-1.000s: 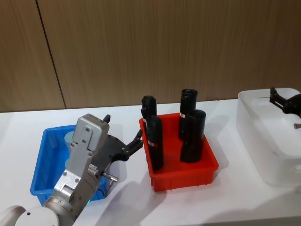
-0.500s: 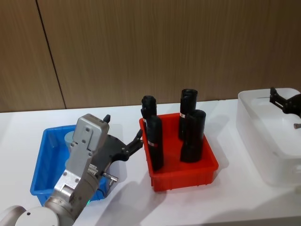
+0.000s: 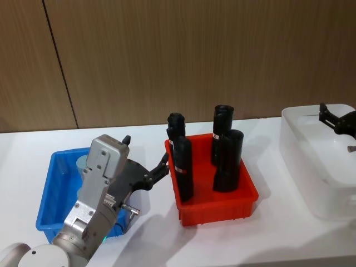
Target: Pick the cotton swabs from the blue box and place them into the white box.
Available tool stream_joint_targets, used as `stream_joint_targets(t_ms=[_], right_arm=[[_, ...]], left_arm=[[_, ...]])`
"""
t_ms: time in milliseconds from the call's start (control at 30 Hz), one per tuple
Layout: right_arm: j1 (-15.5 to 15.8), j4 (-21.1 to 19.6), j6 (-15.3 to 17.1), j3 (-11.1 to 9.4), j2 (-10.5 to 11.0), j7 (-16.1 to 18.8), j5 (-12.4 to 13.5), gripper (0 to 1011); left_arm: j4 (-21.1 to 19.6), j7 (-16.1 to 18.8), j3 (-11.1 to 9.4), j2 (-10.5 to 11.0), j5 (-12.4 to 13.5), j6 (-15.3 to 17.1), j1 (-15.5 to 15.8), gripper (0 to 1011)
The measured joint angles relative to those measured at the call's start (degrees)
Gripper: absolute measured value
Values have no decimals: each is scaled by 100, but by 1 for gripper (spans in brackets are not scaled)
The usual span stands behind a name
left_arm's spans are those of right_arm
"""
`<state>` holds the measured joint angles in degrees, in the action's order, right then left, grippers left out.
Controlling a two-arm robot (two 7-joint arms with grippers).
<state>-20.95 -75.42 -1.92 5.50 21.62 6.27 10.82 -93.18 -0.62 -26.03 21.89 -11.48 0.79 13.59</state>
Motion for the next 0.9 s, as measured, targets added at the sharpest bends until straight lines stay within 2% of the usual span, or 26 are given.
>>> stream_joint_targets(t_ms=[900], right_arm=[[0, 0, 0, 0, 0, 0, 0, 1002]], left_arm=[[0, 0, 0, 0, 0, 0, 0, 1004]])
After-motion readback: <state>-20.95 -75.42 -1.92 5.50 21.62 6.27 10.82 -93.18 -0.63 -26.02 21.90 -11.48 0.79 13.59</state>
